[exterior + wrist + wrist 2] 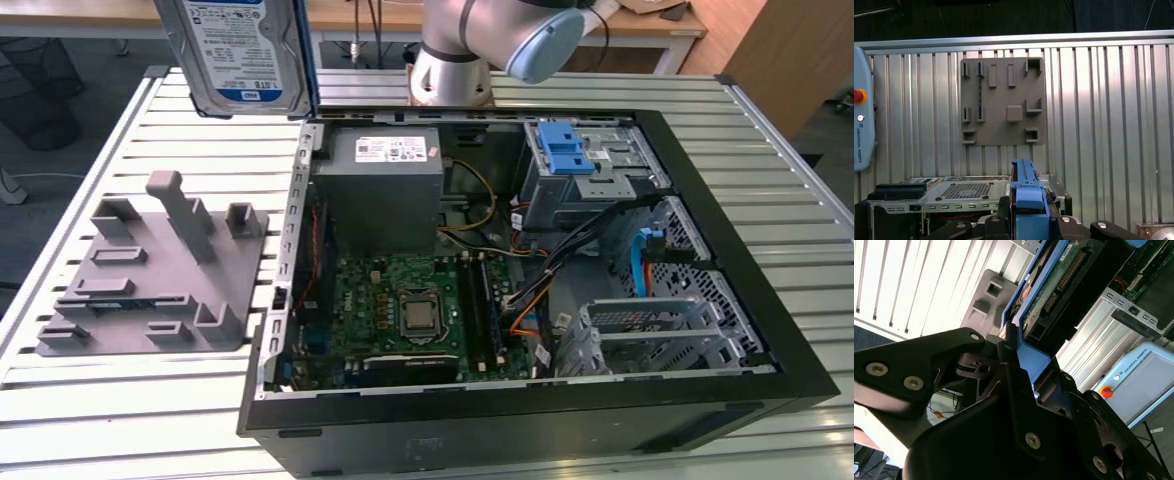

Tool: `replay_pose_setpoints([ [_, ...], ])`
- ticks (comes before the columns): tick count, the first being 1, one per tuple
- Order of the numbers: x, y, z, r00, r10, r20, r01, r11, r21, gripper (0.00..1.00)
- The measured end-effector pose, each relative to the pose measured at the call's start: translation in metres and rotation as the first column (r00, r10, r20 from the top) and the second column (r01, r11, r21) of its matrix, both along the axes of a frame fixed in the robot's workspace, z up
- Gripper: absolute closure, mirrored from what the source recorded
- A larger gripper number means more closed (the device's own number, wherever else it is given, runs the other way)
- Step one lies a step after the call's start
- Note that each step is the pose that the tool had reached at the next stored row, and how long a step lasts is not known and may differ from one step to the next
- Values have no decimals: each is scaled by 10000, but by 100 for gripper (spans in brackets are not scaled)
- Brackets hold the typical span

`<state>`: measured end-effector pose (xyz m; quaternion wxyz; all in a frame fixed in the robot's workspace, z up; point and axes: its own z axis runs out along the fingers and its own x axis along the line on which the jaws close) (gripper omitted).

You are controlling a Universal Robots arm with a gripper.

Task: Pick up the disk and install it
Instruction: 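Pick up the disk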

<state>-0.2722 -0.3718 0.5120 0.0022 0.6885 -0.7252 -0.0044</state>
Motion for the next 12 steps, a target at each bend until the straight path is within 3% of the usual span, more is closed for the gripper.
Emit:
replay_pose_setpoints([
  [7, 128, -6, 0, 10000, 2, -1, -2, 10000, -1, 63],
  [9, 141, -37, 0, 10000, 0, 0, 0, 10000, 0, 63],
  [12, 145, -121, -2, 10000, -1, 1, 1, 10000, 1, 63],
])
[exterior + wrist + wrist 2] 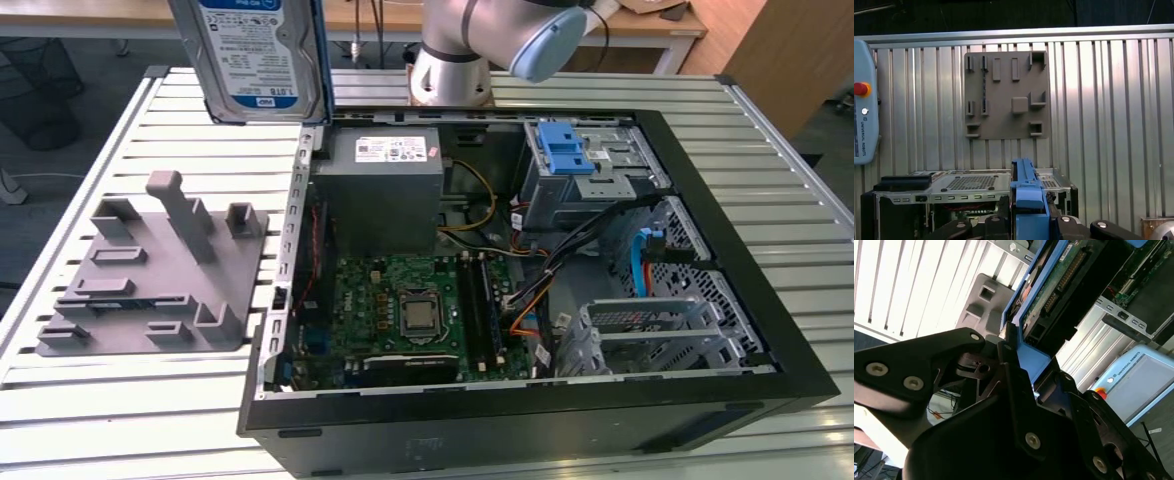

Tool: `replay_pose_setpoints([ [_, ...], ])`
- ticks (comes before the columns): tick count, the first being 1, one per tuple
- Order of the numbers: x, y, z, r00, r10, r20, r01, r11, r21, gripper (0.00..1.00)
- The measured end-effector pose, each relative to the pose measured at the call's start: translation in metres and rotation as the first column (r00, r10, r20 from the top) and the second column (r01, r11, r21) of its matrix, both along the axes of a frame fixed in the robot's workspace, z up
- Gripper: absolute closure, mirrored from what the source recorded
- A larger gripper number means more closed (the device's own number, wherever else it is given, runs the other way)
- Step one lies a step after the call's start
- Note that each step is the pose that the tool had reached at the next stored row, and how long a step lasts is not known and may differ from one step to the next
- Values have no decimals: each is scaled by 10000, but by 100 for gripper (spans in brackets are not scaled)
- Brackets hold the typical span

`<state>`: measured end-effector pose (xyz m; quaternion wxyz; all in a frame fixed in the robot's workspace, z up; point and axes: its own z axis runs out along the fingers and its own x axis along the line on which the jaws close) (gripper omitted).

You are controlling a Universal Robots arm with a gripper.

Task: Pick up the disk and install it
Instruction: 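Pick up the disk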

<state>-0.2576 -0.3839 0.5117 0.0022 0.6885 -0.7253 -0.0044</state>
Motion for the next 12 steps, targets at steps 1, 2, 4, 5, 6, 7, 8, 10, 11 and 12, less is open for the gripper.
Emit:
replay_pose_setpoints([
  [1, 1, -31, 1, 10000, 1, -2, -1, 10000, -2, 63],
  [2, 1, -62, 0, 10000, 1, -1, -1, 10000, -1, 63],
  [4, 2, -119, -1, 10000, 1, -1, -1, 10000, 0, 63],
  [5, 6, -139, -1, 10000, 0, 0, 0, 10000, 1, 63],
  [6, 18, -150, -1, 10000, 0, -2, 0, 10000, 0, 63],
  [7, 43, -158, -1, 10000, 0, -2, 0, 10000, 0, 63],
  [8, 76, -162, -1, 10000, 1, -2, -1, 10000, -2, 63],
  [10, 156, -166, -1, 10000, 1, -2, -1, 10000, -1, 63],
  [11, 196, -166, -1, 10000, 0, -3, 0, 10000, -1, 63],
  [12, 237, -167, -1, 10000, 0, -2, 0, 10000, -1, 63],
])
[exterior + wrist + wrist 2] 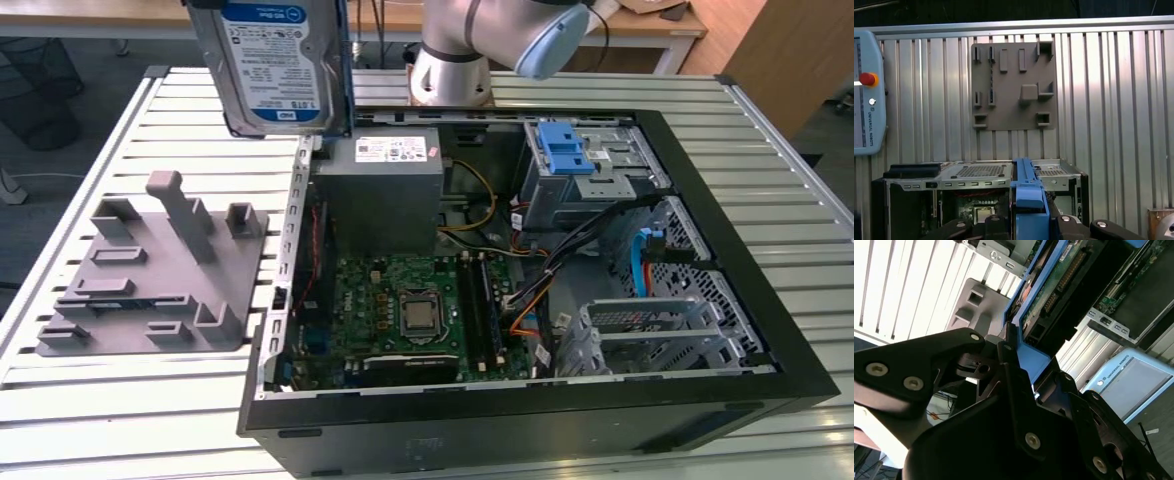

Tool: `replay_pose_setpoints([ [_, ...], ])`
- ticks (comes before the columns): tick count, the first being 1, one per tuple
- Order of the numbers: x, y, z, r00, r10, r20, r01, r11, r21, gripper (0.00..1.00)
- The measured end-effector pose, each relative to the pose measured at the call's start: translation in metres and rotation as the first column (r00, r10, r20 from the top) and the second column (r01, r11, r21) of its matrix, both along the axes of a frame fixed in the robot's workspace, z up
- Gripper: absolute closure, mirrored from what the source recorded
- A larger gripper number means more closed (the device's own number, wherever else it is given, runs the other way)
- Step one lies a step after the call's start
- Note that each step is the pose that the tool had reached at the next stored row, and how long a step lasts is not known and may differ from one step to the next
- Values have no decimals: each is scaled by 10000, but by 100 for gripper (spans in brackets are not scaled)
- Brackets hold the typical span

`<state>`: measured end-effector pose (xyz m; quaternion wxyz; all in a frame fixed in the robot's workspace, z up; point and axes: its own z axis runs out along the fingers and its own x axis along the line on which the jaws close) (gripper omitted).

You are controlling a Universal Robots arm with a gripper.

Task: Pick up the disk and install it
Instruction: 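Pick up the disk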

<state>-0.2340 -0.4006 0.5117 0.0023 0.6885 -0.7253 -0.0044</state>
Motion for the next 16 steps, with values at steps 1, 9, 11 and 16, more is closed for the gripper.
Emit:
replay_pose_setpoints([
  [1, 44, 0, -1, 10000, 1, 1, -1, 10000, 1, 63],
  [9, 389, -6, 0, 10000, 1, -4, -1, 10000, 0, 63],
  [11, 413, -15, -1, 10000, 1, -3, -1, 10000, 1, 63],
  [16, 430, -124, -4, 10000, 0, -4, 0, 10000, 0, 63],
])
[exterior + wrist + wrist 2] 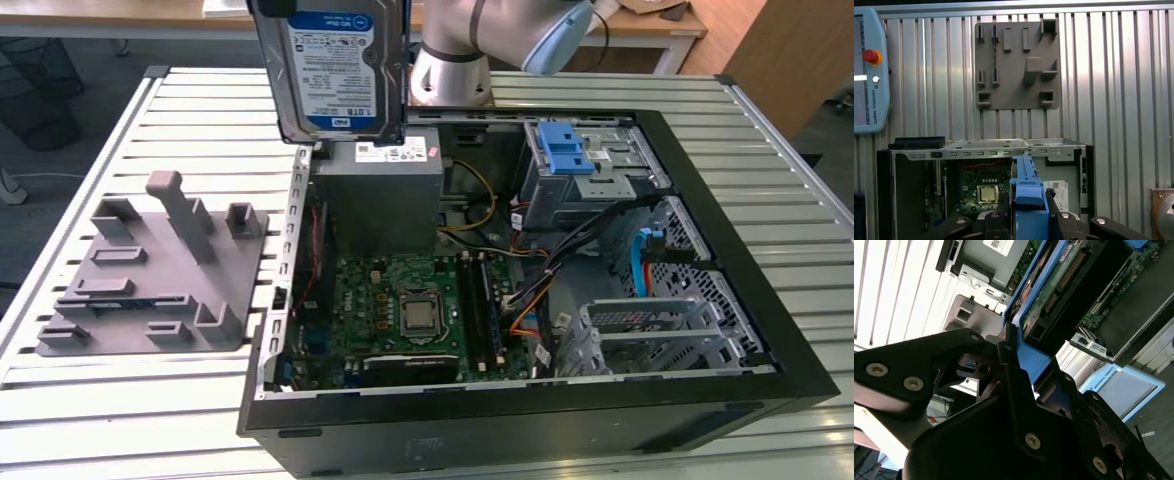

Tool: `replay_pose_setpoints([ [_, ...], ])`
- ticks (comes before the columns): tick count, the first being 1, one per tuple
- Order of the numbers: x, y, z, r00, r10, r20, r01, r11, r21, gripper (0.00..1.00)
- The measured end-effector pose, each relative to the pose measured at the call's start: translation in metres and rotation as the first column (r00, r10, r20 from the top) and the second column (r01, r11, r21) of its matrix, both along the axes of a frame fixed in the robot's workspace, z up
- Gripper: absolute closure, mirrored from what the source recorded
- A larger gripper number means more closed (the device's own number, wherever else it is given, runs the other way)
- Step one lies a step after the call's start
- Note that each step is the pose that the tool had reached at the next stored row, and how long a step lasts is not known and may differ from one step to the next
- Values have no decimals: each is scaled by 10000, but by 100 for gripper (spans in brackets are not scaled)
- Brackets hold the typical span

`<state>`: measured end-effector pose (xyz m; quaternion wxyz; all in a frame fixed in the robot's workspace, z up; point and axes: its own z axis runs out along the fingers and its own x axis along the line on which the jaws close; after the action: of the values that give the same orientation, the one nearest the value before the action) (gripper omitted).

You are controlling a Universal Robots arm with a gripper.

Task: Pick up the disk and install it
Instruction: 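Pick up the disk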

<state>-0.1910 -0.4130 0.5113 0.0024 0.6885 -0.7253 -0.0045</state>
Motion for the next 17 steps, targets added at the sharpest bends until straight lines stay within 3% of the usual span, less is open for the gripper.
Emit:
replay_pose_setpoints([
  [2, 6, -53, -1, 10000, 0, 1, 0, 10000, 1, 63],
  [5, 52, -88, -1, 10000, 0, -1, 0, 10000, 0, 63],
  [17, 564, -102, -1, 10000, 0, -17, 0, 10000, 1, 63],
])
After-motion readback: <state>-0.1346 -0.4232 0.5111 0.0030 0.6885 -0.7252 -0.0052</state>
